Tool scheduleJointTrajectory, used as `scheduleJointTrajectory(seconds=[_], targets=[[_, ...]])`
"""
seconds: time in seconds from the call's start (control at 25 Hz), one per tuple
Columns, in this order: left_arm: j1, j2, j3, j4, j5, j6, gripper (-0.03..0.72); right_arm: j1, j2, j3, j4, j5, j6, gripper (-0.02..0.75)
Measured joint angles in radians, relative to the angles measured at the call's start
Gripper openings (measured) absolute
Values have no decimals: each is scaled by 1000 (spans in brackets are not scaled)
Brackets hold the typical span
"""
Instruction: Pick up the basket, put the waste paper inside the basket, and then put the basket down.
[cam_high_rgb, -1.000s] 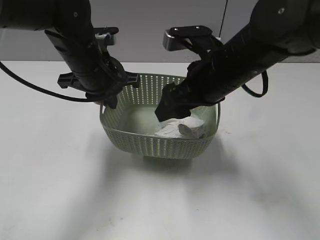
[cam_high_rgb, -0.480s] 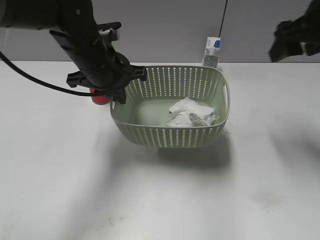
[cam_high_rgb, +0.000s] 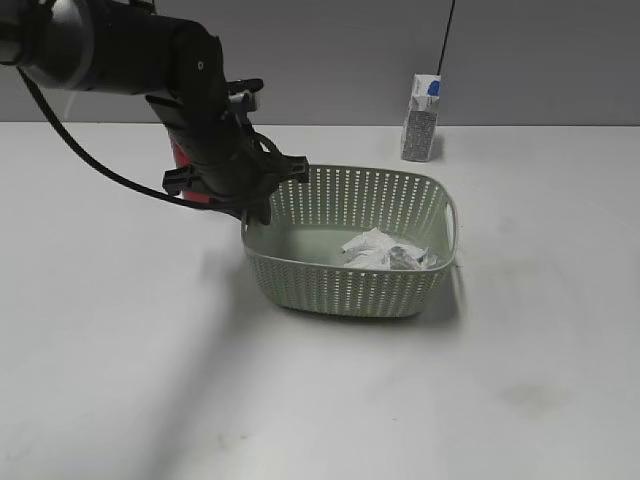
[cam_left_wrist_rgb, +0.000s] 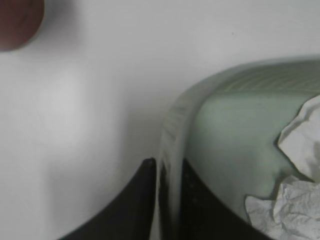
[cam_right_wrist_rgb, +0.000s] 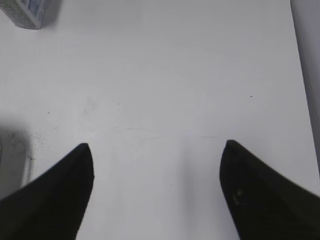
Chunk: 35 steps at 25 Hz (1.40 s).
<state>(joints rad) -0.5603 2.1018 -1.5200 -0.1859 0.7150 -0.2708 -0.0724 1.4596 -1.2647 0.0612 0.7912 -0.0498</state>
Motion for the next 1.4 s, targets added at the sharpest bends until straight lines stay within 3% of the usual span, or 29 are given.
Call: scheduleJointTrajectory(seconds=[0.2, 0.32, 0.56, 0.72, 0.96, 1.2, 1.4], targets=[[36, -8, -3, -4, 28, 0, 559, 0, -3, 0, 5, 0, 0, 594], [68, -35, -3, -2, 86, 6, 637, 0, -3, 0, 19, 0, -11, 594], [125, -174, -3, 23, 180, 51, 652, 20, -3, 0, 160, 7, -150, 594], [150, -285, -3, 110, 292, 90, 651, 67, -3, 0, 167, 68, -165, 594], [218, -426, 7, 123, 479, 218, 632, 88, -40, 6, 167, 216, -168, 594], [289, -675, 216, 129, 482, 252, 603, 90, -245, 159, 167, 244, -173, 593], [299, -964, 451, 132, 418, 253, 591, 90, -471, 356, 167, 205, -173, 593]])
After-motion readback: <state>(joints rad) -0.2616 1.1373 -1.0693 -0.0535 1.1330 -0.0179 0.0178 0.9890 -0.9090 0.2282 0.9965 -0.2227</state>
